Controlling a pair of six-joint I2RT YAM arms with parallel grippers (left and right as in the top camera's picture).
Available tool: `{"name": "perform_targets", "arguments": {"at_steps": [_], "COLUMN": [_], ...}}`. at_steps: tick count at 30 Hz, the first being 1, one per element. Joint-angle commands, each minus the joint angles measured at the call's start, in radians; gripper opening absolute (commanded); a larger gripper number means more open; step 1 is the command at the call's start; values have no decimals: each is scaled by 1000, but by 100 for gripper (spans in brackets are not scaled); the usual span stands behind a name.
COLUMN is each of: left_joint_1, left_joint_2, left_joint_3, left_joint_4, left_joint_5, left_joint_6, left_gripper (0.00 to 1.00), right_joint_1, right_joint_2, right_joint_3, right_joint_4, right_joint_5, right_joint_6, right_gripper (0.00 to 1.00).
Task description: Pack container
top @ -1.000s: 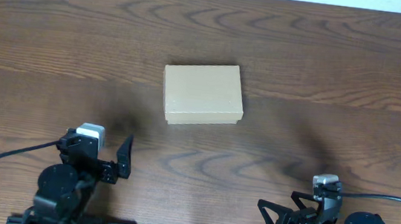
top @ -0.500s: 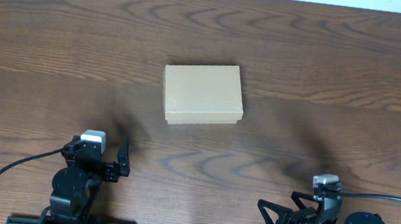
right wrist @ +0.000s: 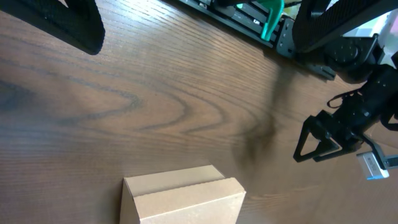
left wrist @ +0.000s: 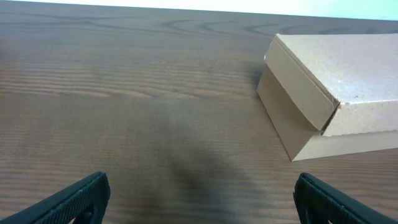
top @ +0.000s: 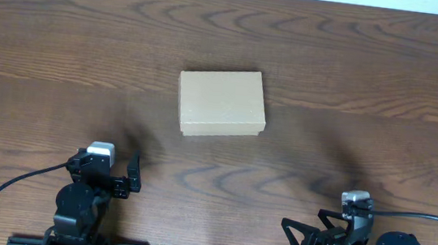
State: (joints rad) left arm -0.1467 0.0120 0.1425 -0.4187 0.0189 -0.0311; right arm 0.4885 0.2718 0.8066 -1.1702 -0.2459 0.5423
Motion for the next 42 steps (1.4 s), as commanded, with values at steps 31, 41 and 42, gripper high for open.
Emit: {"name": "perform_targets", "arguments": {"at_steps": [31, 41, 42], "left_joint_1": [6, 6, 6], "left_joint_2": [-8, -8, -8], "left_joint_3": [-21, -21, -21], "left_joint_4": [1, 1, 1], "left_joint_5": [-3, -3, -3], "left_joint_6": [9, 10, 9], "left_gripper": [95, 95, 95], "right_joint_1": [34, 35, 35], "right_joint_2": [-184, -267, -267], "right_joint_3": [-560, -658, -658], "right_joint_4": [592, 603, 603], "right_joint_5": [193, 186, 187], "right_joint_6": [-368, -345, -345], "right_gripper": [99, 99, 99]}}
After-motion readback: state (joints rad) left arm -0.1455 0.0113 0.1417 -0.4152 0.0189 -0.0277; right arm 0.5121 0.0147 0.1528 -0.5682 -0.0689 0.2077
